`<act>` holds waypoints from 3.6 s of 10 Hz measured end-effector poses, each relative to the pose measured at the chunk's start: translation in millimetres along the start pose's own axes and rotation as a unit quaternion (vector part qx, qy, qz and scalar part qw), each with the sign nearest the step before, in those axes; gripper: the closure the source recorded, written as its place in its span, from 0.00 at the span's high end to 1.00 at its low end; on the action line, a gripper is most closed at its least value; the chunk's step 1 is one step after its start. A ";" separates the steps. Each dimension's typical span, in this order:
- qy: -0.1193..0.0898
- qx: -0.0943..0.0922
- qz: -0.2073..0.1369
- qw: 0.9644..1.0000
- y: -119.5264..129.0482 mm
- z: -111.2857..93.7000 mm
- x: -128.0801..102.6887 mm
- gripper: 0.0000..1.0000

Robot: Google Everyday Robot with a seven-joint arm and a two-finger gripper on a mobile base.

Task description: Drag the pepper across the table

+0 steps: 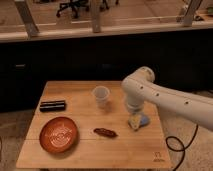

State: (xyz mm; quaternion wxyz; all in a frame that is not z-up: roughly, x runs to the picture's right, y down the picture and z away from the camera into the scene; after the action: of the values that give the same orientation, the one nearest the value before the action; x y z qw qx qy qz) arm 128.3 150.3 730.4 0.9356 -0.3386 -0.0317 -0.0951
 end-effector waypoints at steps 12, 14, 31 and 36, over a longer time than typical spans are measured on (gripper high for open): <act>-0.039 -0.011 -0.052 0.998 4.8 52.7 -68.6 0.80; -0.047 -0.013 -0.053 0.997 6.1 58.9 -80.8 0.80; -0.074 -0.017 -0.045 0.996 -2.1 92.4 -132.2 0.80; -0.080 -0.012 -0.033 0.996 -10.1 98.1 -133.7 0.80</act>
State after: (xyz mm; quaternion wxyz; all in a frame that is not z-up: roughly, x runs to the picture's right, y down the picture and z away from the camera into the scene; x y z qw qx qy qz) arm -4.2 226.4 795.5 0.9223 -0.3550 -0.1168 -0.0987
